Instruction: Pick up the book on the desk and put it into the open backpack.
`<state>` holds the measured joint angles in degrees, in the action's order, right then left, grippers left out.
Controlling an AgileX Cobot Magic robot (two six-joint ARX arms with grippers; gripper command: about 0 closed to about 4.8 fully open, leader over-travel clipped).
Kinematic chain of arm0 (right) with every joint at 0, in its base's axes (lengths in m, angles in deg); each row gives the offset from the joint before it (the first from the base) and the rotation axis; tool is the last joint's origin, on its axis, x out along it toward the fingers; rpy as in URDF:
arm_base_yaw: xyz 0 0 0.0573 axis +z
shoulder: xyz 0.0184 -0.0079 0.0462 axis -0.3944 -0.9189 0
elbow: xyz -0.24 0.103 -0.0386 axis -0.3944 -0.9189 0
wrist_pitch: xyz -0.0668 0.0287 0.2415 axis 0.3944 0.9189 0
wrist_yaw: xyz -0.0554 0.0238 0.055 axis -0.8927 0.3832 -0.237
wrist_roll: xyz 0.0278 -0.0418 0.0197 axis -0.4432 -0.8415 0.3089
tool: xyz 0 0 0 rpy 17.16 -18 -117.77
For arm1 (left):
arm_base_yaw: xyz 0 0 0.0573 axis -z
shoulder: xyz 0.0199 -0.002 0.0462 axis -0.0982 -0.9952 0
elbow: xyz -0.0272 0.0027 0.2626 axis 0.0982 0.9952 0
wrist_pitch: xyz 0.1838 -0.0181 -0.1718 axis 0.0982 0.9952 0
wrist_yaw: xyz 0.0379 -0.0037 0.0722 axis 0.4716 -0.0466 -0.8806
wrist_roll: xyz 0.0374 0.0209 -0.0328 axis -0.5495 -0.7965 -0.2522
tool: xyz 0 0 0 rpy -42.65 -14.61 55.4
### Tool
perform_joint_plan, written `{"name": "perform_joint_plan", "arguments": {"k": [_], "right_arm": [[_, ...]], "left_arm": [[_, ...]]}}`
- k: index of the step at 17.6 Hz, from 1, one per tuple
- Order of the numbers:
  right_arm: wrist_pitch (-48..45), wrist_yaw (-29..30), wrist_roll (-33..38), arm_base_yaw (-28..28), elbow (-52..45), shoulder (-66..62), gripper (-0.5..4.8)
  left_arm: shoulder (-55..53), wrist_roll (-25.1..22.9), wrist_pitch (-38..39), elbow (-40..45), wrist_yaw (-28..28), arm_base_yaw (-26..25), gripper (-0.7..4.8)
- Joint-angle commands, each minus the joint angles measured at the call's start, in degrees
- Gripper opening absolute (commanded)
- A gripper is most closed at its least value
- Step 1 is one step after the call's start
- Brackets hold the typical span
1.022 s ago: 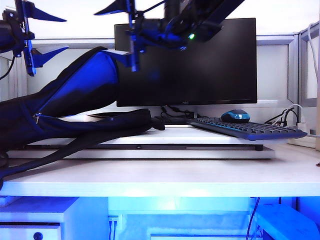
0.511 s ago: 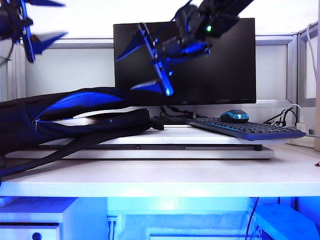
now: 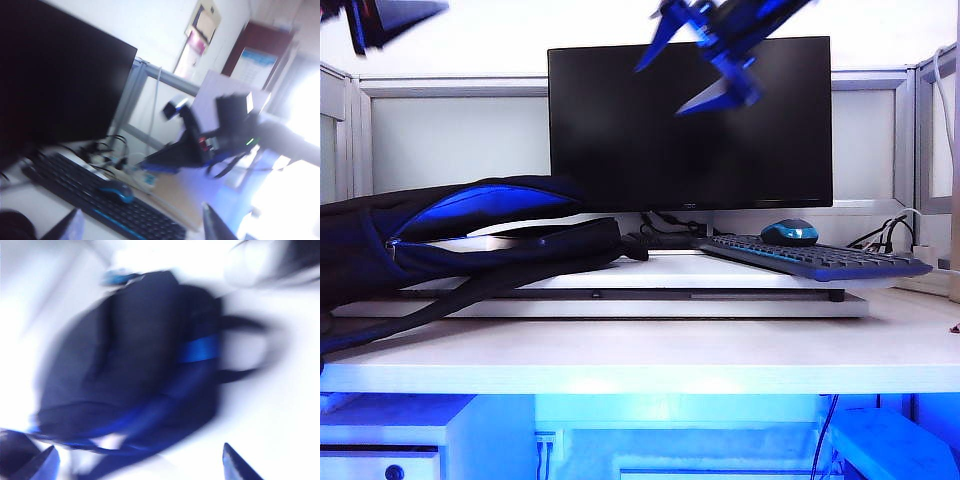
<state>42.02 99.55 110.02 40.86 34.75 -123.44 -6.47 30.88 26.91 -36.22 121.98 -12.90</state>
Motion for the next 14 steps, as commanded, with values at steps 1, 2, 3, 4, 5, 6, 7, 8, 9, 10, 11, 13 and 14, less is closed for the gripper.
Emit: {"name": "perform_joint_plan", "arguments": {"k": [1, 2, 3, 4, 5, 6, 7, 8, 9, 10, 11, 13, 14], "right_arm": [[3.2, -4.5, -8.1, -2.7, 0.3, 8.0, 3.90], [3.2, -4.7, -8.3, -3.3, 0.3, 9.6, 3.66], [3.1, -4.7, -8.8, -4.2, 0.3, 11.7, 3.64], [3.3, -4.9, -9.4, -4.7, 0.3, 13.4, 3.64], [3.7, -5.3, -9.7, -5.5, 0.3, 15.3, 3.64], [5.0, -6.1, -11.6, -6.4, 0.2, 17.7, 3.64], [6.3, -7.3, -12.8, -6.8, 0.2, 19.0, 3.64], [8.9, -9.7, -15.5, -6.9, 0.2, 21.2, 3.64], [10.6, -11.7, -17.1, -6.9, 0.2, 22.6, 3.64], [11.7, -13.0, -18.5, -6.9, 0.2, 23.8, 3.64], [13.0, -14.1, -20.0, -6.9, 0.2, 26.1, 3.64], [13.6, -14.4, -20.1, -6.9, 0.2, 29.3, 3.64], [13.5, -14.5, -19.9, -7.0, 0.2, 32.0, 3.64]], "left_arm": [[8.5, -22.8, 22.3, -0.2, -6.4, 0.0, 3.42], [10.5, -26.7, 27.8, -0.3, -8.7, -0.1, 3.61], [12.9, -30.9, 34.1, -0.3, -11.1, -0.3, 3.87], [15.0, -33.4, 38.8, -0.3, -13.5, -0.9, 3.88], [17.7, -34.5, 43.0, -0.3, -17.0, -1.2, 3.88], [21.2, -35.1, 46.0, -0.3, -21.1, -1.2, 4.00], [23.2, -36.9, 47.1, -0.3, -22.2, -1.2, 4.00], [26.3, -39.5, 48.7, -0.3, -23.3, -1.6, 4.00], [28.3, -40.4, 50.7, -0.3, -24.5, -2.0, 4.00], [30.1, -41.4, 53.2, -0.3, -25.8, -2.3, 4.00], [33.3, -44.3, 59.3, -0.3, -29.7, -2.9, 4.00], [37.4, -50.6, 68.1, -0.3, -34.6, -2.9, 3.99], [40.6, -52.9, 73.7, -0.3, -35.0, -2.9, 3.99]]}}
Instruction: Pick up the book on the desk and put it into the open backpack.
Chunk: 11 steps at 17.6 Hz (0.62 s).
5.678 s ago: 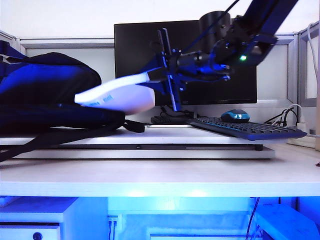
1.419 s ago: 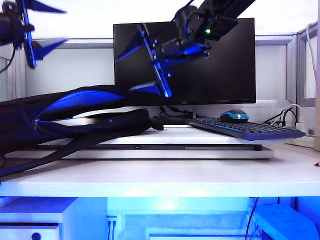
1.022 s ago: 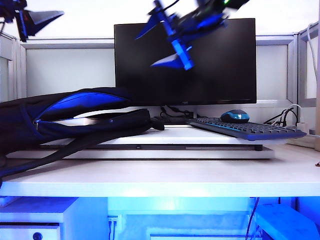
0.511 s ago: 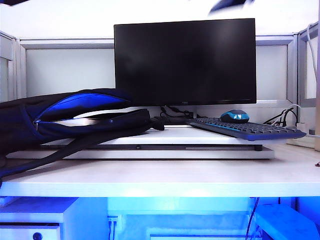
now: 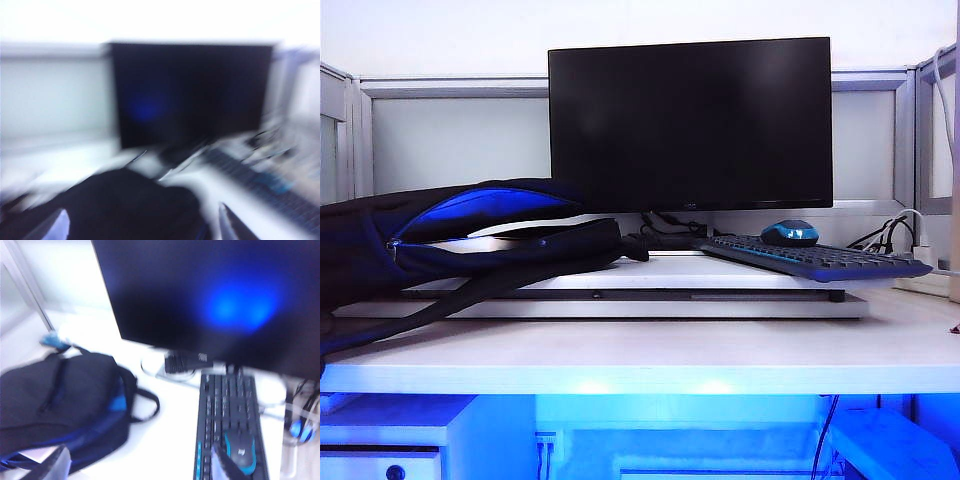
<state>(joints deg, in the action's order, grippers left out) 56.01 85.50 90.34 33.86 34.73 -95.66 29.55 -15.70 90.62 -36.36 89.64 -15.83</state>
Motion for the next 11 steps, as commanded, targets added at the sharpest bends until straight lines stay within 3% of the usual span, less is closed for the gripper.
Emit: {"name": "perform_joint_plan", "arguments": {"k": [1, 4, 6, 11], "right_arm": [[-0.2, -0.4, -0.1, -0.8, 0.2, 6.1, 3.63], [4.8, -0.4, -0.1, -1.4, -0.5, 13.0, 3.64], [4.9, -0.5, -0.1, -2.7, -5.1, 17.9, 3.64], [1.2, -4.0, 0.4, -3.5, -29.5, 34.2, 3.63]], "left_arm": [[6.8, -6.3, 12.8, -0.2, -2.6, 0.0, 3.99], [14.2, -5.8, 17.9, -0.2, -2.4, 0.1, 3.94], [17.9, -2.1, 18.2, -0.2, -1.9, 0.1, 3.94], [25.9, -0.2, 25.9, -0.2, -1.9, 0.1, 3.94]]}}
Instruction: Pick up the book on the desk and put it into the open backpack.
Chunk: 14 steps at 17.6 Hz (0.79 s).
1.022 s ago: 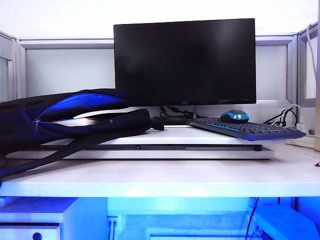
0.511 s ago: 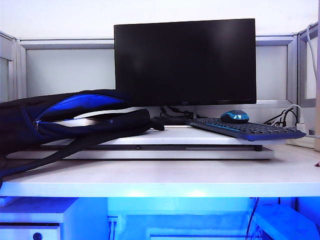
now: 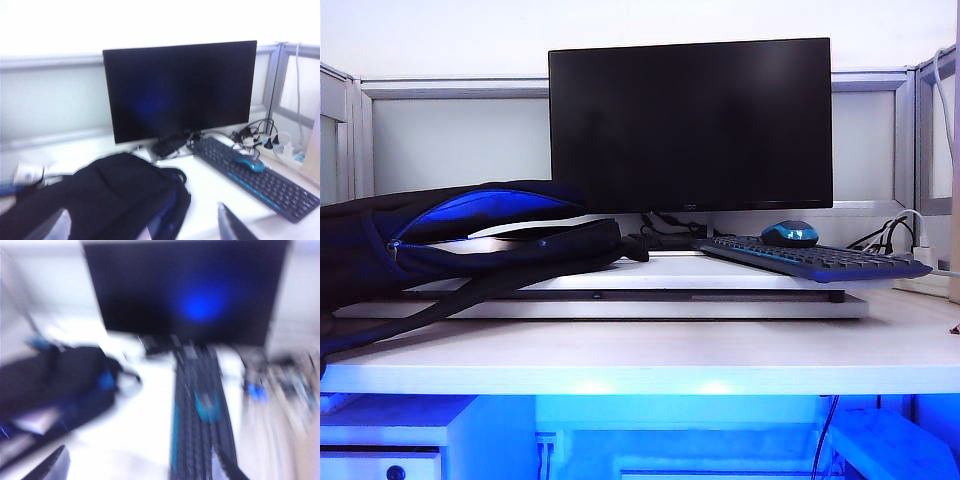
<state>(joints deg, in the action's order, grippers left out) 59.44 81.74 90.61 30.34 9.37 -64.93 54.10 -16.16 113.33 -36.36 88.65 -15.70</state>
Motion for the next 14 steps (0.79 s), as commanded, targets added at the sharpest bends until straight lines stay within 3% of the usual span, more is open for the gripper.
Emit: {"name": "perform_joint_plan", "arguments": {"k": [1, 3, 6, 12, 14], "right_arm": [[-3.5, -0.3, 0.4, 0.0, -9.0, 7.1, 3.63], [-5.7, -0.6, 1.4, 0.0, -18.3, 15.0, 3.63], [-6.8, -1.6, 2.1, 0.1, -26.8, 24.1, 3.54], [-5.4, -1.8, 3.4, 0.0, -38.5, 39.1, 3.54], [-4.9, -1.2, 6.1, 0.1, -45.5, 44.6, 3.54]], "left_arm": [[2.5, 0.2, 5.9, -0.2, -1.9, 0.0, 3.93], [6.1, 0.2, 12.5, 0.3, -4.5, 0.0, 3.90], [10.7, 0.5, 15.4, 2.8, -4.6, 0.0, 3.89], [28.2, 5.8, 18.9, 12.6, -4.8, 0.0, 3.62], [29.7, 5.3, 26.7, 14.0, -6.7, 0.0, 3.62]]}}
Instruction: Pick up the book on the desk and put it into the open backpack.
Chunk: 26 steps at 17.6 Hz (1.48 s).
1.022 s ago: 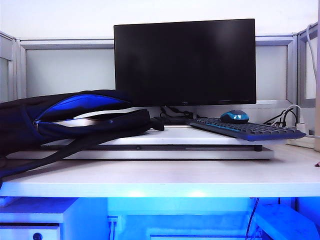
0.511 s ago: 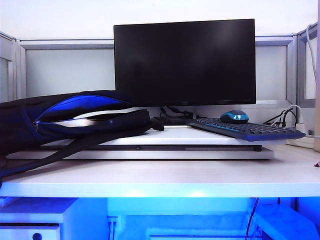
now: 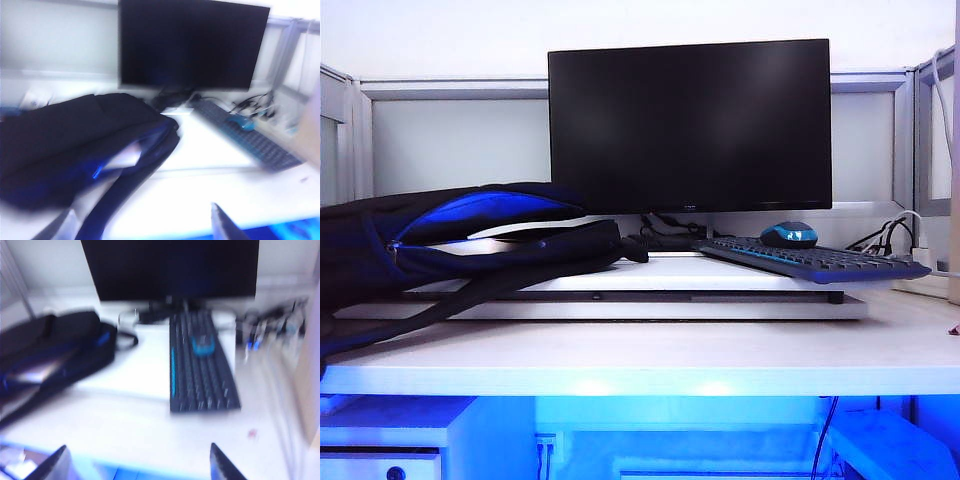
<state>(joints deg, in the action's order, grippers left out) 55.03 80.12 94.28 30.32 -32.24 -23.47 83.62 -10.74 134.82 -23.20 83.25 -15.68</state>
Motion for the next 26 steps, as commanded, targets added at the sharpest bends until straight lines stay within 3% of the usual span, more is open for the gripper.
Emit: {"name": "perform_joint_plan", "arguments": {"k": [1, 2, 3, 5, 10, 15, 22, 23, 26], "right_arm": [[-0.6, 0.2, 3.1, 0.1, -5.7, 5.0, 3.54], [-0.9, 0.2, 3.3, 0.1, -8.1, 7.6, 3.53], [-1.6, 0.2, 3.6, 0.0, -10.6, 10.2, 3.16], [-3.0, 0.2, 4.2, 0.1, -14.9, 14.3, 2.73], [-9.4, 0.2, 10.7, 0.1, -20.8, 14.7, 2.73], [-14.7, 0.0, 12.3, 0.1, -28.5, 14.7, 2.73], [-20.2, -1.5, 12.7, 0.1, -37.9, 14.8, 2.37], [-20.7, -1.1, 12.7, 0.1, -39.1, 14.8, 2.37], [-22.0, -1.2, 12.3, 0.3, -42.3, 14.8, 1.87]], "left_arm": [[0.2, -0.1, 5.6, 1.4, -1.5, 0.0, 3.62], [0.2, -0.1, 4.9, 2.3, -1.9, 0.0, 3.62], [0.2, 0.2, 2.1, 4.1, -2.2, -0.1, 3.60], [0.2, 0.9, -2.2, 7.5, -2.3, -0.1, 3.19], [0.2, 6.1, -9.7, 17.0, -2.0, -0.1, 3.03], [0.2, 9.0, -19.6, 26.5, -1.0, -0.1, 3.03], [0.2, 9.1, -26.8, 36.9, -1.3, 0.0, 2.65], [0.2, 9.1, -27.1, 37.7, -2.3, 0.0, 2.36], [0.2, 7.3, -29.8, 40.3, -1.8, 0.0, 2.13]]}}
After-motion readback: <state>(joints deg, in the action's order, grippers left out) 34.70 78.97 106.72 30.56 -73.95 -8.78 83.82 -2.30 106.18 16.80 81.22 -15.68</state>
